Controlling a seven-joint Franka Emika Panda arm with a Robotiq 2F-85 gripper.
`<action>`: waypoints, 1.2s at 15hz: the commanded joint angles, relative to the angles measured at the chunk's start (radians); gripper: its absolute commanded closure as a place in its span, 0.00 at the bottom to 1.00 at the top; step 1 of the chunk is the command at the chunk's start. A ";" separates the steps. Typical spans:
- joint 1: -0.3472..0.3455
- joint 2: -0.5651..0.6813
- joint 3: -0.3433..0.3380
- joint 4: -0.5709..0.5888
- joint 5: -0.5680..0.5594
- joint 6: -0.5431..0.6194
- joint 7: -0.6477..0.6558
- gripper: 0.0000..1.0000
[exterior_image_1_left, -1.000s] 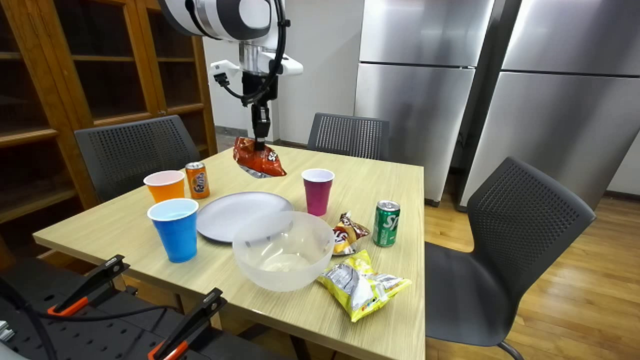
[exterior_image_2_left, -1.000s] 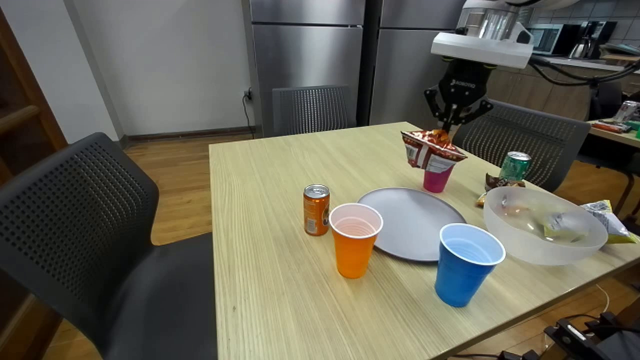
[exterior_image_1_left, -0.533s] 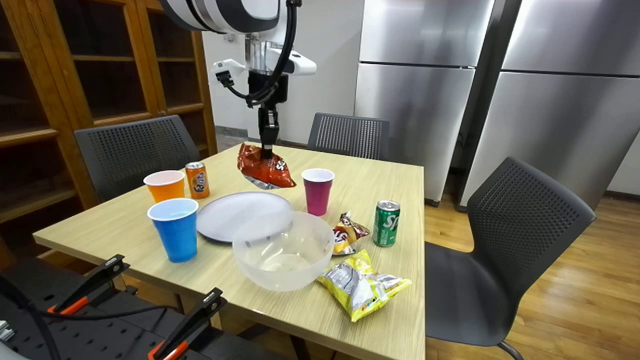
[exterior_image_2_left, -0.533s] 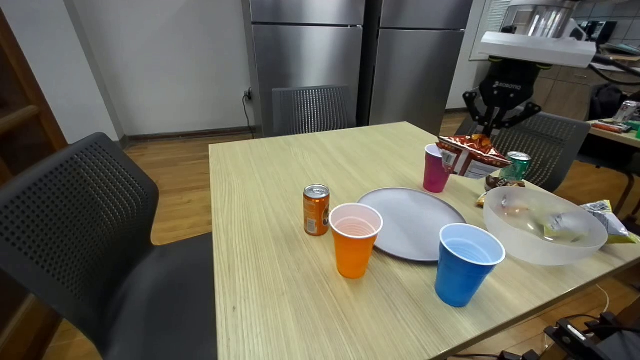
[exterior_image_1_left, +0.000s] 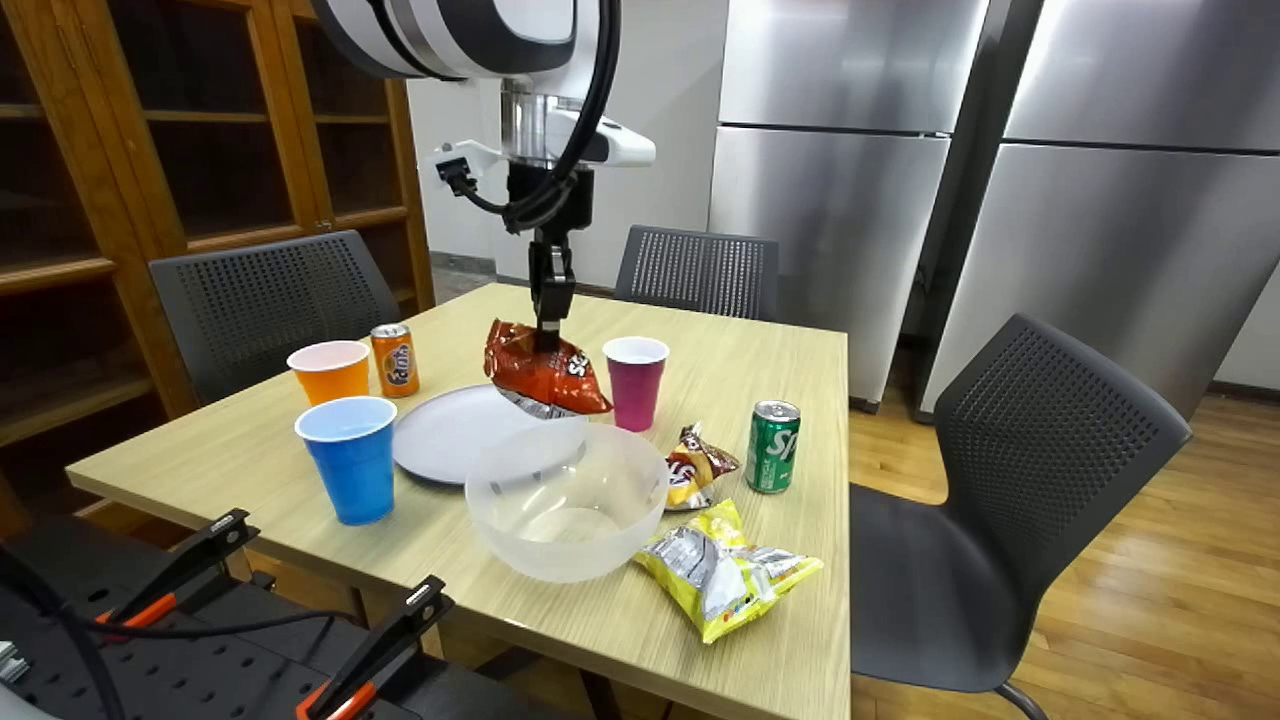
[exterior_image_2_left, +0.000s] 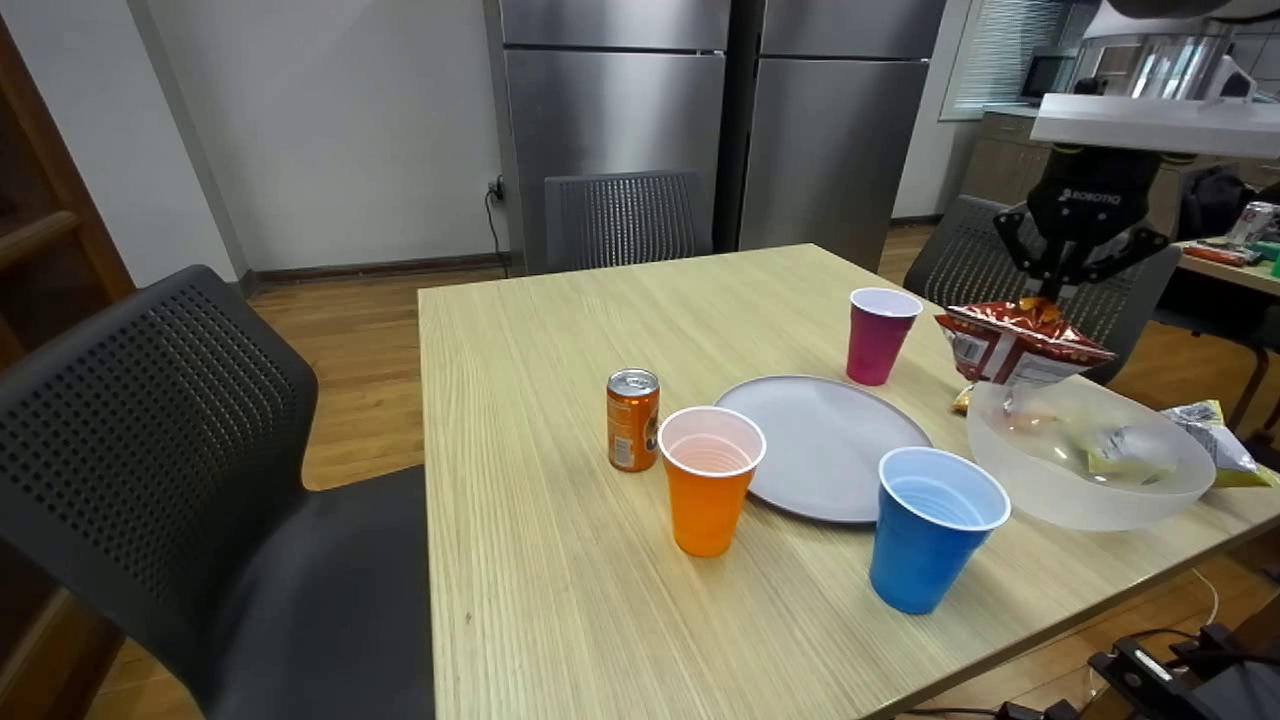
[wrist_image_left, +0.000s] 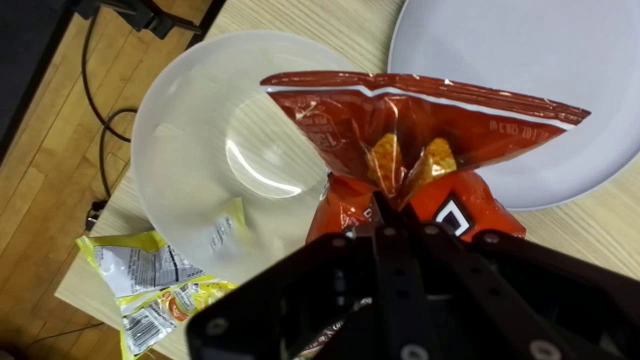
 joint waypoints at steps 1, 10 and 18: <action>-0.033 -0.015 -0.004 -0.027 -0.050 -0.013 0.028 1.00; -0.058 0.088 -0.046 -0.009 -0.076 -0.018 0.054 1.00; -0.039 0.239 -0.064 0.082 -0.048 -0.002 0.100 1.00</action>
